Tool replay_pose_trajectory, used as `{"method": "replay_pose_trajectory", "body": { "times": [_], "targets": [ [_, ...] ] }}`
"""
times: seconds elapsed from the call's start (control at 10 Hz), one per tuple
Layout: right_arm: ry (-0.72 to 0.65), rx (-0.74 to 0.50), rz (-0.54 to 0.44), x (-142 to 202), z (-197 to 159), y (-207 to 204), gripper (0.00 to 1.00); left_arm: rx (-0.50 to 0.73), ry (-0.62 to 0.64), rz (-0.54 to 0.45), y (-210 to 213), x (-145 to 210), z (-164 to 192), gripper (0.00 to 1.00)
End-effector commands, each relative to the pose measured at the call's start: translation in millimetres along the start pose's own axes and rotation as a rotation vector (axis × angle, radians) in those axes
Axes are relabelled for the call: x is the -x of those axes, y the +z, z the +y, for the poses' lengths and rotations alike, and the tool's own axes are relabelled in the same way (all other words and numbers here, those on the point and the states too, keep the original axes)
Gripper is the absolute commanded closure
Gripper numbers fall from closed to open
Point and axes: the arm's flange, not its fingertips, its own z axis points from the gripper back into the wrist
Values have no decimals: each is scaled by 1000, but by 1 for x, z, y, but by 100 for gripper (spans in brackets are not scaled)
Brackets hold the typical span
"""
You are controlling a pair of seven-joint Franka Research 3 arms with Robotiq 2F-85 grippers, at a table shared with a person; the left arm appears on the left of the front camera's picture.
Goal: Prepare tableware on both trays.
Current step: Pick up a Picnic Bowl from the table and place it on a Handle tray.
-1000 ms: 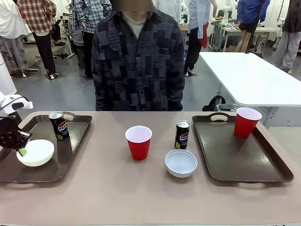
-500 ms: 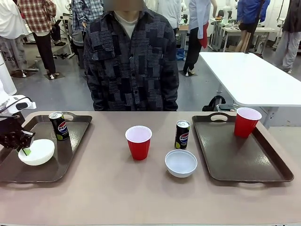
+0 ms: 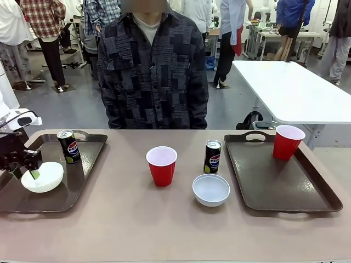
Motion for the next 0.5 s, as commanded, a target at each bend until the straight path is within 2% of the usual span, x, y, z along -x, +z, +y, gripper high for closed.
{"method": "replay_pose_trajectory", "body": {
  "times": [0.0,0.1,0.2,0.4],
  "targets": [
    [16,-19,1,-1,0,0,0,-15,-50,19,22,8,-14,0],
    [16,-19,1,-1,0,0,0,-12,-61,29,31,10,-19,13],
    [16,-19,1,-1,0,0,0,-18,-68,39,38,12,-23,0],
    [16,-19,1,-1,0,0,0,-47,-59,28,50,16,-28,0]
  ]
}}
